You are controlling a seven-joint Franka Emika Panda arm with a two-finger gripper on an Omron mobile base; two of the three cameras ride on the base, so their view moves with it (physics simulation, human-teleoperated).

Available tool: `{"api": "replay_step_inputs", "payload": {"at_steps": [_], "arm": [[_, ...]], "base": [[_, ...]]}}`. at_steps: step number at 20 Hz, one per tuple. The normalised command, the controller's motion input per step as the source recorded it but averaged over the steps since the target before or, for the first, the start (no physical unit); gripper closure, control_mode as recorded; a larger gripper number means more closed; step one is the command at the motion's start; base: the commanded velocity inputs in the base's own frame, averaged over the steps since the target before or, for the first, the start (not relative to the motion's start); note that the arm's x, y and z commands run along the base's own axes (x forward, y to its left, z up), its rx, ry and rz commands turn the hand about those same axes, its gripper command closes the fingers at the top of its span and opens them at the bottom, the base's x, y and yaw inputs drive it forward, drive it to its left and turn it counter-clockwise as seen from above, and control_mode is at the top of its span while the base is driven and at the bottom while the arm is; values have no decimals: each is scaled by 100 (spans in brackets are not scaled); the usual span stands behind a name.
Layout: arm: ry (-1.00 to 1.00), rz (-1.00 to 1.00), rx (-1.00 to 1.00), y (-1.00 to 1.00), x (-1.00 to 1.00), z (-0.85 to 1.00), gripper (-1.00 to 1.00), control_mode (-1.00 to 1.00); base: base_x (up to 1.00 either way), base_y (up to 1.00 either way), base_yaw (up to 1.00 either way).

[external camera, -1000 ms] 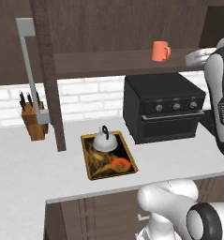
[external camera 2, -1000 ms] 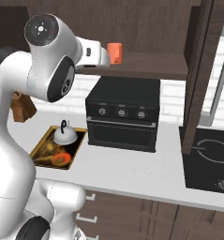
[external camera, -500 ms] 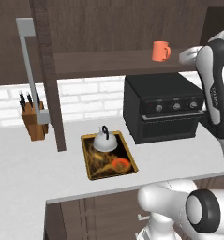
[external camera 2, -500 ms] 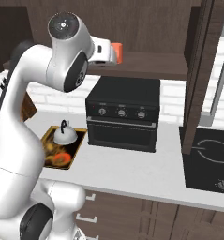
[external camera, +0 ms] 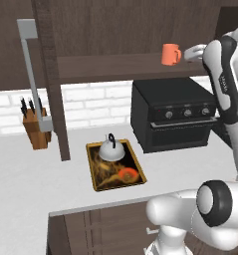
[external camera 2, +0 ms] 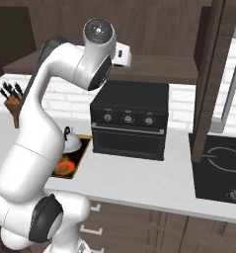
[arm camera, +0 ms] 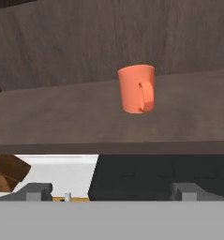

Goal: Pick the kettle from the counter and place it on the tray. Then pick the mug from the cabinet and place it on the tray. Then close the cabinet doors.

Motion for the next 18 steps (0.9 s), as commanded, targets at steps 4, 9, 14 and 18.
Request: {"api": "replay_step_inputs", "payload": {"at_steps": [4,9,14,18], "arm": [[0,3,1,-1,44,-20,-100,-100],[-2,2,0,-1,49,-9,-100,-100],[-4,0,0,0,42,-3,-100,-100],[0,0,-1,-1,34,-15,-100,-100]], "base": [[0,0,0],[0,0,0],[0,0,0],[0,0,0]]}}
